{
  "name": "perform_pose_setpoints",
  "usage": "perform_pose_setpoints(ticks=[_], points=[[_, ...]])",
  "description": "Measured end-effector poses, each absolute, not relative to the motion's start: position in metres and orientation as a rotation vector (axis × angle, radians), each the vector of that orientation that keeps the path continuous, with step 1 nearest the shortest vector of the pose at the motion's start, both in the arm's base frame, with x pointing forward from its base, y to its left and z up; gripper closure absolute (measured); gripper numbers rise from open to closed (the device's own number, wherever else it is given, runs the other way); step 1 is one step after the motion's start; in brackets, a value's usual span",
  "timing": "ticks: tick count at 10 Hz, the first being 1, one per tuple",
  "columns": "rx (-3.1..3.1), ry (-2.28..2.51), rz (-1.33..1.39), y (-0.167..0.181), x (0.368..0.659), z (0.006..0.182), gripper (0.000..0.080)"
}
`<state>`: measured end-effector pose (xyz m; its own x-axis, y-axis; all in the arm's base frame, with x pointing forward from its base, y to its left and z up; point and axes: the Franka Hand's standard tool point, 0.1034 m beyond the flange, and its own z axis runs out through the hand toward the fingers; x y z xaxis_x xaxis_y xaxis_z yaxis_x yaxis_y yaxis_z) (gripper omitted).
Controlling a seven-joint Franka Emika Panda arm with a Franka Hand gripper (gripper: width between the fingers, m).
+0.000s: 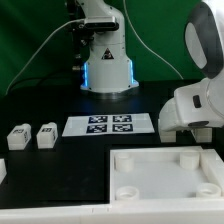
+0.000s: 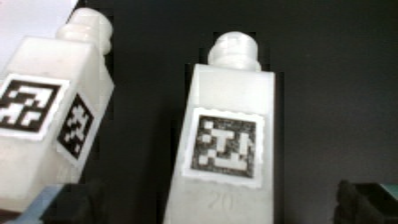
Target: Assemble one leg
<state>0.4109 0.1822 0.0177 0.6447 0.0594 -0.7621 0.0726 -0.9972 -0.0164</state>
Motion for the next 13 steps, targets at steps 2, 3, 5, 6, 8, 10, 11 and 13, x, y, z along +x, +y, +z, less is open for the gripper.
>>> perform_pose_setpoints(ticks=[2, 3, 5, 6, 8, 10, 11, 13], points=[[2.817, 0.099, -1.338, 0.1851, 0.4101, 0.0114, 0.0151], [2.812, 0.104, -1.341, 0.1857, 0.4079, 0.0106, 0.0151], [2.803, 0.12, -1.353, 0.1864, 0.4033, 0.0072, 0.0151], [2.802, 0.12, -1.355, 0.1862, 0.4029, 0.0066, 0.0151], [2.802, 0.12, -1.355, 0.1862, 0.403, 0.0066, 0.0307], [2.803, 0.12, -1.355, 0.1863, 0.403, 0.0066, 0.0509], [2.803, 0.12, -1.355, 0.1863, 0.403, 0.0066, 0.0509], [2.802, 0.12, -1.355, 0.1863, 0.403, 0.0066, 0.0508]])
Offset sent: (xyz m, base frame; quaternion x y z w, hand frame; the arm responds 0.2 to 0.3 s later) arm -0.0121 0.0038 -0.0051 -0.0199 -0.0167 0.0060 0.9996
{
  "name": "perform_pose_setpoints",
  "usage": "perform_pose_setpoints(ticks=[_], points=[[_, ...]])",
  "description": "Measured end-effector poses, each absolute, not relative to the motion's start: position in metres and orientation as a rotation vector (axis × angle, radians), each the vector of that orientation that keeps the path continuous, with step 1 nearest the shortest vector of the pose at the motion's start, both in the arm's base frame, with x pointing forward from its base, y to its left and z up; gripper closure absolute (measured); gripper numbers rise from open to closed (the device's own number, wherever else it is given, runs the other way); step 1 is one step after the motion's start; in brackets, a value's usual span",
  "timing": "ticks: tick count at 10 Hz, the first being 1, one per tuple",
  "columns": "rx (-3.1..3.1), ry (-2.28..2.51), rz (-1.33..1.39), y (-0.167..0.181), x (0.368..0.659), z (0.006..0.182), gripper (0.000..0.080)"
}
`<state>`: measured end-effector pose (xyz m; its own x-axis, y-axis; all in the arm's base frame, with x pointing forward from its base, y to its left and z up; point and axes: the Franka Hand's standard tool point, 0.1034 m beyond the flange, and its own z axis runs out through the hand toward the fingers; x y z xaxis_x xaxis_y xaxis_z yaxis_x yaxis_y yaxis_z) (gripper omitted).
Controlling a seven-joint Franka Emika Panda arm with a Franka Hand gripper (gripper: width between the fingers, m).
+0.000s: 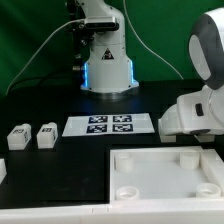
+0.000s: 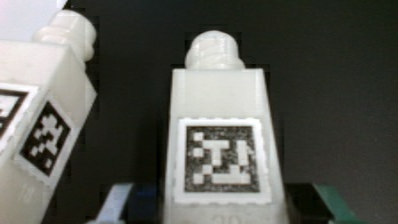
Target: Assemble one leg
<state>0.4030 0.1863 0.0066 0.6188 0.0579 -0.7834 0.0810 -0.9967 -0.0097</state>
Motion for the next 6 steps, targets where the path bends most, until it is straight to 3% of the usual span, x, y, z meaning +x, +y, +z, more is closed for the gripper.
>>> perform_pose_setpoints(ticks=[5, 6], points=[[2.81, 0.147, -1.355, 0.184, 0.406, 0.009, 0.0506], [2.835, 0.183, -1.339, 0.179, 0.422, 0.019, 0.0506]])
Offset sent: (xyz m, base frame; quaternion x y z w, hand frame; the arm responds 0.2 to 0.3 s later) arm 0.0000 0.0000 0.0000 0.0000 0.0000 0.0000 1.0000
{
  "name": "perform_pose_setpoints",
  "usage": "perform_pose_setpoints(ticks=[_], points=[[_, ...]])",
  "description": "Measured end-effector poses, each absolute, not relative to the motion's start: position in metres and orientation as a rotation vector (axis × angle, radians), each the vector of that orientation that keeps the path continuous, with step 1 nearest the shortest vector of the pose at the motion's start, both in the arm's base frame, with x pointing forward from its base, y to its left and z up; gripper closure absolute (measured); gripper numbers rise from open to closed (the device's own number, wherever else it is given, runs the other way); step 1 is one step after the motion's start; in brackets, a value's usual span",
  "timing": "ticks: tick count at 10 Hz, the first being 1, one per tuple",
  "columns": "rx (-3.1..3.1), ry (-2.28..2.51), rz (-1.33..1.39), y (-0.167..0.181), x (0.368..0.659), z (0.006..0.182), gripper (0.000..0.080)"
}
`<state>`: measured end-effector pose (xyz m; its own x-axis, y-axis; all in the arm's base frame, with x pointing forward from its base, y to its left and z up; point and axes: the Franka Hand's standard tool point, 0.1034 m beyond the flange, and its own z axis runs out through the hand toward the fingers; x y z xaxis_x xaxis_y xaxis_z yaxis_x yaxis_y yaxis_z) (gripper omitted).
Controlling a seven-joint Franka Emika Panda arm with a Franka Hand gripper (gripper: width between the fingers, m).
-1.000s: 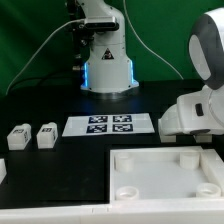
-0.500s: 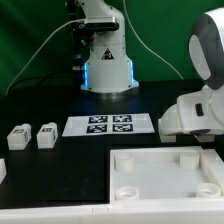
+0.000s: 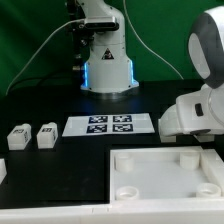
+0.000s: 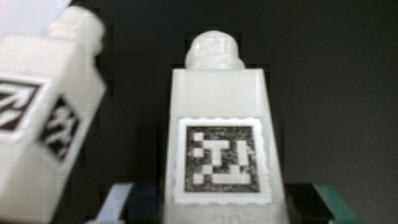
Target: Assemble one leg
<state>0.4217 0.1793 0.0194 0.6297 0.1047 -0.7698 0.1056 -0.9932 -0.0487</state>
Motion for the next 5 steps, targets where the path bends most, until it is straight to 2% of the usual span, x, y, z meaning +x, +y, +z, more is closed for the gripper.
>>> perform_pose_setpoints(ticks=[2, 3, 5], points=[[2.907, 0.222, -1.253, 0.167, 0.458, 0.058, 0.0506], [2.997, 0.228, -1.086, 0.162, 0.48, 0.077, 0.0506], [3.132, 0.201, -0.697, 0.144, 0.502, 0.108, 0.0506]])
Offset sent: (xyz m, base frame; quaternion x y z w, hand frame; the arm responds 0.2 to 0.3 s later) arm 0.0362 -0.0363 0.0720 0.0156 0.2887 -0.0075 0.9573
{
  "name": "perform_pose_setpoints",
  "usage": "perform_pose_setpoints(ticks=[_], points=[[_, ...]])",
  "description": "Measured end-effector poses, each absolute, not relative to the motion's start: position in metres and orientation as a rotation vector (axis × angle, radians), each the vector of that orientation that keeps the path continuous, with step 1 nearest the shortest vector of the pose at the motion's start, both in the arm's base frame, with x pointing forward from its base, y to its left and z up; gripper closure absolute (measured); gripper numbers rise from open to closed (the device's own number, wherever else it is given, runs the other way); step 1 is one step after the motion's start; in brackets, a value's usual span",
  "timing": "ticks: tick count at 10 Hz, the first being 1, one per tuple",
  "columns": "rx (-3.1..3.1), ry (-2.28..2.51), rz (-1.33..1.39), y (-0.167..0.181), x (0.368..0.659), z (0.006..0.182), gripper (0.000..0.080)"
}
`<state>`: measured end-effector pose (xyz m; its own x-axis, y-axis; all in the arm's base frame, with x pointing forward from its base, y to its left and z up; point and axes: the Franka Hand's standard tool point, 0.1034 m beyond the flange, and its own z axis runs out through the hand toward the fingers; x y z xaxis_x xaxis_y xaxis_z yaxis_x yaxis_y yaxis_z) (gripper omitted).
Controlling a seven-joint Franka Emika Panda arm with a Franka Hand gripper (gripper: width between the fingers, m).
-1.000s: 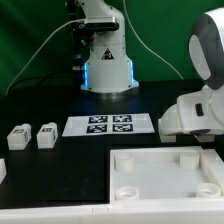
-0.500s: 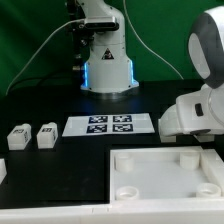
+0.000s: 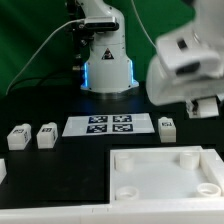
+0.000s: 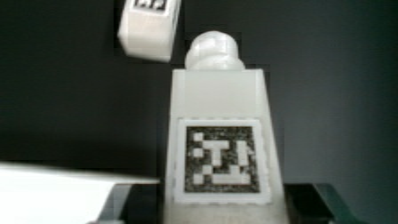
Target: Assemble one leg
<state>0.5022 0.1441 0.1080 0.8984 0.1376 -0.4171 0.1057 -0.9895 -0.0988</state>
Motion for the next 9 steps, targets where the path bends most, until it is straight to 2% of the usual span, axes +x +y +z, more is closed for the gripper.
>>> perform_pose_setpoints(ticks=[3, 7, 9], points=[[-3.049, -0.118, 0.188, 0.136, 0.532, 0.141, 0.0506], [-3.005, -0.11, -0.357, 0.137, 0.536, 0.136, 0.0506], [-2.937, -0.145, -0.662, 0.136, 0.578, 0.152, 0.0505]])
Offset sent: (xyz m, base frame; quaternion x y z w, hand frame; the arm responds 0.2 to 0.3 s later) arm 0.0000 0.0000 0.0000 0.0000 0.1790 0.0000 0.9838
